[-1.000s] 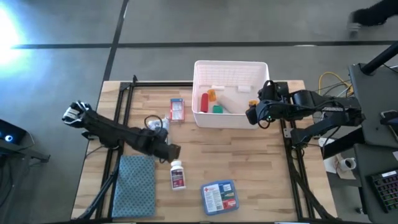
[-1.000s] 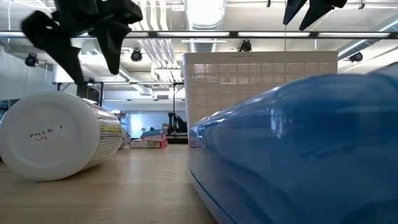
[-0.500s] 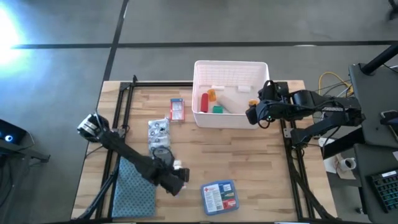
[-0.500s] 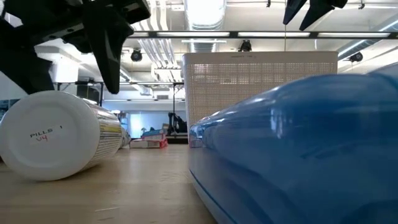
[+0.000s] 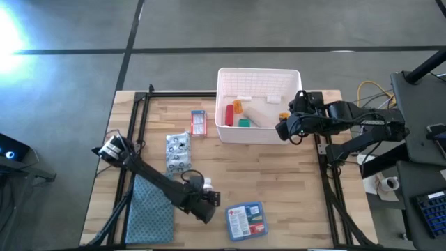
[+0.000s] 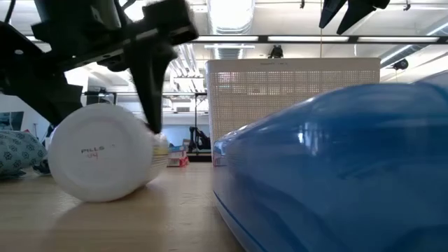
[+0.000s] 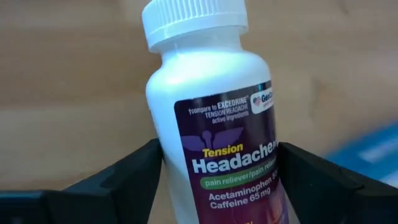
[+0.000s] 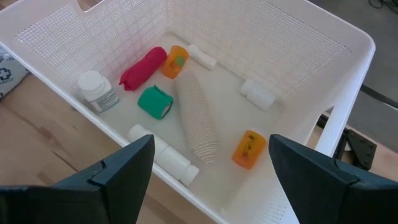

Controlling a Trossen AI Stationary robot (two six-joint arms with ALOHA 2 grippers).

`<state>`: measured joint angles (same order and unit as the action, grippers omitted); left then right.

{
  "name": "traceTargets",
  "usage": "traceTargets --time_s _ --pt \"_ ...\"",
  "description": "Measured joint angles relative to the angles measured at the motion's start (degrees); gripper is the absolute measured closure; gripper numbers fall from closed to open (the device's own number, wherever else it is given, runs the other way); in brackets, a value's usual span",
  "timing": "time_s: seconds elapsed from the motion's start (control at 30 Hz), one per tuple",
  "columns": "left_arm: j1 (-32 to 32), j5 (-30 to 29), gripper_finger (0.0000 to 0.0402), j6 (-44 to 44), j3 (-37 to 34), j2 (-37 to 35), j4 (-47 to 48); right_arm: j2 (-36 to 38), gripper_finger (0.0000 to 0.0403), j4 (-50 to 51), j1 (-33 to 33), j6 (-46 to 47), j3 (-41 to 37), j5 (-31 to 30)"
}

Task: Pick & place medical supplies in basket/bin
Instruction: Put the white medicine bottle into the bin

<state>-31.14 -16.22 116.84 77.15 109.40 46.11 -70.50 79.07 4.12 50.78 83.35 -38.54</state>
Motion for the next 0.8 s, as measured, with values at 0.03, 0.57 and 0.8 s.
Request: traceTargets --time_s 0.03,0.57,0.8 --pt "0.3 -0.5 0.0128 -0.4 -0.1 -0.3 1.9 0.0 0.0097 0.0 0.0 0.0 0.0 0.0" --pt "3.2 -24.1 0.0197 -12.5 4.3 -19.5 13.4 0.0 0.0097 0.0 0.0 0.1 -0.3 -0.4" --pt "12.3 -36.1 0.0198 -45.0 12.0 -27.7 5.8 0.0 0.0097 0.0 0.0 0.2 -0.3 -0.4"
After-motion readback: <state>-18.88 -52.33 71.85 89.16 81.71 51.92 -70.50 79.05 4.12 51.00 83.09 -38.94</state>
